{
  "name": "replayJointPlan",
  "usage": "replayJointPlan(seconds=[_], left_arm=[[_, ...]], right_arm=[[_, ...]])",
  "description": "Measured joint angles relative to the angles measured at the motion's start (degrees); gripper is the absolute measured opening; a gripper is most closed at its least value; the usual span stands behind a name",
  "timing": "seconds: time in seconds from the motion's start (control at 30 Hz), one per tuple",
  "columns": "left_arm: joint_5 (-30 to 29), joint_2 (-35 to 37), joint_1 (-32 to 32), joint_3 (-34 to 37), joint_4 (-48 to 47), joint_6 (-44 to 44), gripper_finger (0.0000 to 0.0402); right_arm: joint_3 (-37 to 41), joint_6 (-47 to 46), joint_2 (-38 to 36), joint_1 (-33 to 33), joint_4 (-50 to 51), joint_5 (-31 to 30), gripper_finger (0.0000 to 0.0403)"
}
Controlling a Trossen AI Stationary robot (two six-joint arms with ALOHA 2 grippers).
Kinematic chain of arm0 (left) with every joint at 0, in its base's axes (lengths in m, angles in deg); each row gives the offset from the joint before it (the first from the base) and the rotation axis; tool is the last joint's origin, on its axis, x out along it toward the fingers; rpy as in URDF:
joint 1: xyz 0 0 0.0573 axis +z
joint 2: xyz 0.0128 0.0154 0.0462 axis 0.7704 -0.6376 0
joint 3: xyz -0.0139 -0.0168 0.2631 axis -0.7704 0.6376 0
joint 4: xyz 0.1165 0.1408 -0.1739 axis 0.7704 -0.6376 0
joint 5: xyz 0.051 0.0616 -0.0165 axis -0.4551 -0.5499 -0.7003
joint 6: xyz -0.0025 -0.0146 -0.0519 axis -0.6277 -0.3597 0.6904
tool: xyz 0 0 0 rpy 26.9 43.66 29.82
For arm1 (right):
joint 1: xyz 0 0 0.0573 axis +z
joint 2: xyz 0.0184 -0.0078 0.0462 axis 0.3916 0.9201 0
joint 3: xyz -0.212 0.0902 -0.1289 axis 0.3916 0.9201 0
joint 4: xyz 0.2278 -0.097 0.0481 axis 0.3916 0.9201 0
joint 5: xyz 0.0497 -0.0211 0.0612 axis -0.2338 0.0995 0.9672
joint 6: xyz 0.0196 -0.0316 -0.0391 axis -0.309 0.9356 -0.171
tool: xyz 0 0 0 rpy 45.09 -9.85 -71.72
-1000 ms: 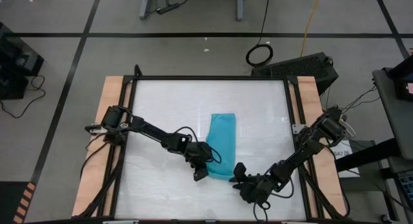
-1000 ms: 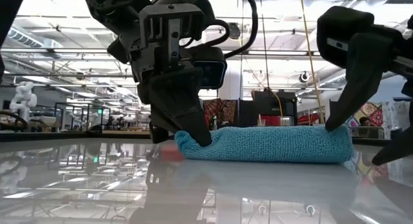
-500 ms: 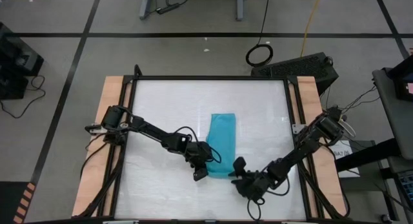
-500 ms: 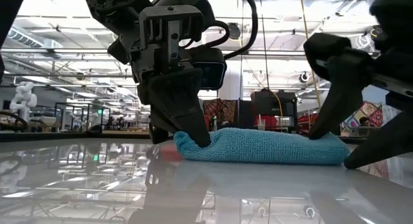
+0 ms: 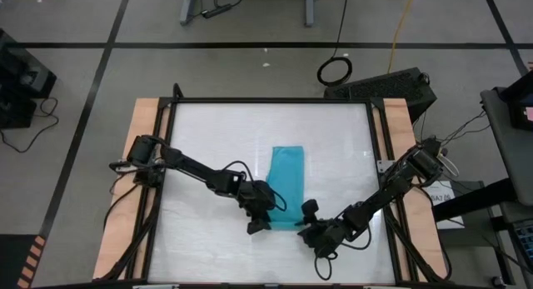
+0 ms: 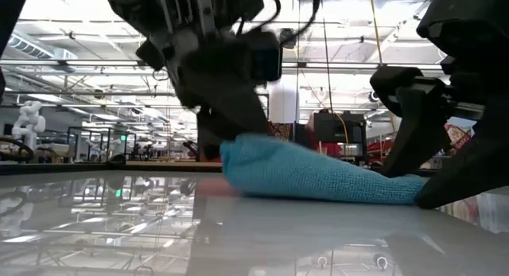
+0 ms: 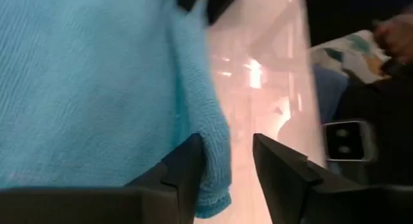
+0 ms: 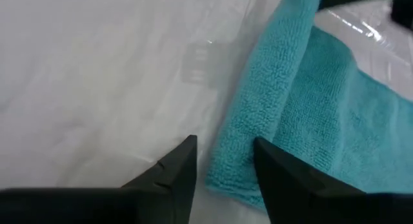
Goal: Roll towel
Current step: Roll the blue microfiber cloth
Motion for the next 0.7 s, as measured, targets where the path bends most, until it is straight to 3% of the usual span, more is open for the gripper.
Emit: replayJointPlan(seconds=[0.17, 0.47, 0.7], left_arm=[[-1.44, 3.96, -0.9, -0.03, -2.83, -5.91, 0.0154], [-12.59, 8.79, -7.38, -0.07, -6.71, -23.55, 0.0154], [-27.69, 8.74, -13.48, -0.04, -6.46, -36.09, 0.0154]], right_arm=[[0.02, -3.48, 0.09, -0.02, 1.01, 0.41, 0.0107], [0.06, -7.77, 0.13, -0.66, 1.84, 0.2, 0.0041], [0.09, -10.9, 0.09, -2.02, 1.69, 2.77, 0.0011]])
